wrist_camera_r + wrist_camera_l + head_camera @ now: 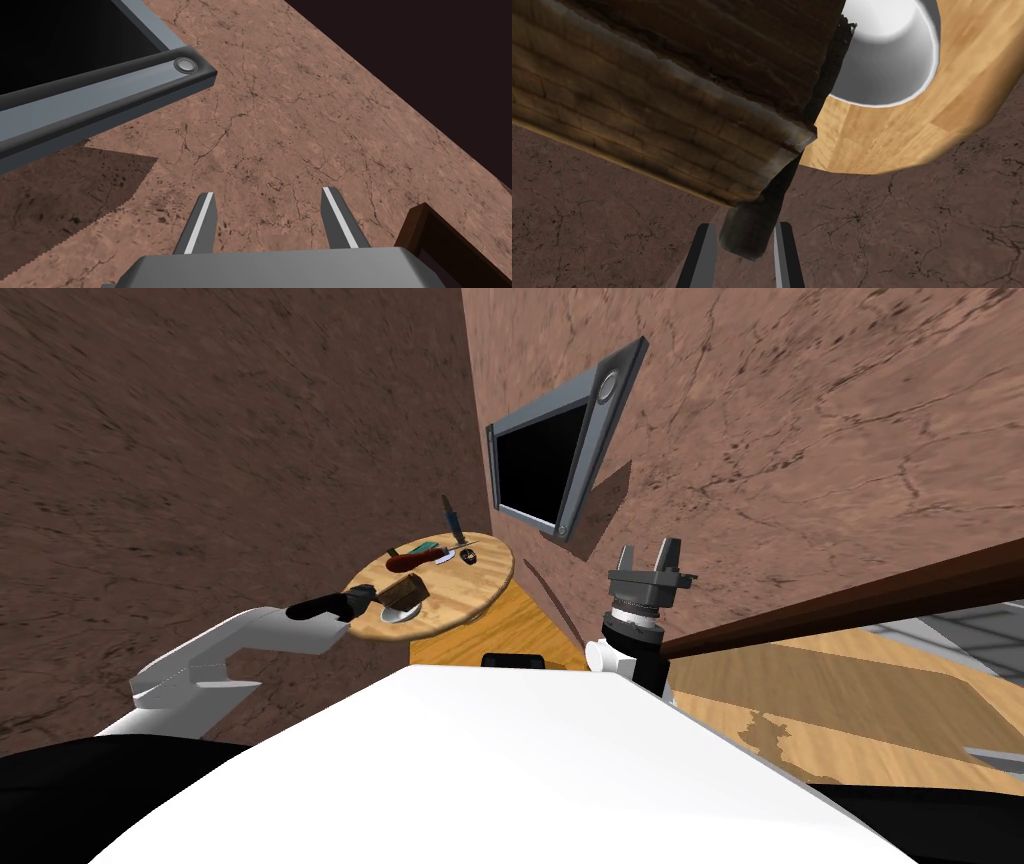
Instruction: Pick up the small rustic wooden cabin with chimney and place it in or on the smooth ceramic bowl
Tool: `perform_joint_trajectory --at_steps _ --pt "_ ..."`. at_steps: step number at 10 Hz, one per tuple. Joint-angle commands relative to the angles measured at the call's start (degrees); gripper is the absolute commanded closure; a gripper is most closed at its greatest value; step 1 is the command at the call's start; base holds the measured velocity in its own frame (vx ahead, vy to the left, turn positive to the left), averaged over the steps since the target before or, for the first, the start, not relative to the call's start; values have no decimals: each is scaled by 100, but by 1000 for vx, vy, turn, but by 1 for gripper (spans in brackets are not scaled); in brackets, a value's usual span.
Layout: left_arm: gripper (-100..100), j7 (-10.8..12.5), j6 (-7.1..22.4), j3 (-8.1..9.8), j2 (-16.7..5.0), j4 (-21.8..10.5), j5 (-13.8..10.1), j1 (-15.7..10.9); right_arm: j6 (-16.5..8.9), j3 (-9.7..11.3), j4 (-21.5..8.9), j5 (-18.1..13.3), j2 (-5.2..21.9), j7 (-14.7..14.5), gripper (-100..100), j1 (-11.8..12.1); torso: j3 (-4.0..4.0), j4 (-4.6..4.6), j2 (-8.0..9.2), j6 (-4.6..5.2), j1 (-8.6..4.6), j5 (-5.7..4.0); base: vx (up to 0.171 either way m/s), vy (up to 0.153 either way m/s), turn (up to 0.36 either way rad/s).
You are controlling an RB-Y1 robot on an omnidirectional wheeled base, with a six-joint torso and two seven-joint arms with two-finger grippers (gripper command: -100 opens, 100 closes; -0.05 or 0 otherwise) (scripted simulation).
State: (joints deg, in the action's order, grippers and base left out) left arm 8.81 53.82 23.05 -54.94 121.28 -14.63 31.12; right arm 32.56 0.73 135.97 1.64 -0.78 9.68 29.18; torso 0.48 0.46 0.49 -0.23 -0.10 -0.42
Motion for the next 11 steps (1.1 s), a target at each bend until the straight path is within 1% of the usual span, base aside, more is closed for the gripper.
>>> perform_joint_trajectory --at_steps 1,4,7,9,10,11 --pt "100 94 257 48 -63 136 -75 20 0 0 0 0 0 0 0 0 0 0 0 0 0 0 20 124 -3" --pt "100 239 660 131 -162 358 -206 72 0 0 0 0 0 0 0 0 -2 0 -5 -2 4 -1 36 115 1" --pt "100 355 988 191 -235 525 -306 111 0 0 0 0 0 0 0 0 -1 1 -4 -3 -8 -6 33 93 3" --pt "100 422 1176 222 -269 611 -360 129 0 0 0 0 0 0 0 0 3 4 3 -3 -22 -11 25 71 4" --pt "100 396 1107 207 -256 585 -339 123 0 0 0 0 0 0 0 0 4 5 2 -3 -25 -14 15 35 -2" --pt "-100 405 1132 208 -258 589 -342 123 0 1 0 0 -1 0 0 0 6 6 7 -2 -39 -16 2 7 0"
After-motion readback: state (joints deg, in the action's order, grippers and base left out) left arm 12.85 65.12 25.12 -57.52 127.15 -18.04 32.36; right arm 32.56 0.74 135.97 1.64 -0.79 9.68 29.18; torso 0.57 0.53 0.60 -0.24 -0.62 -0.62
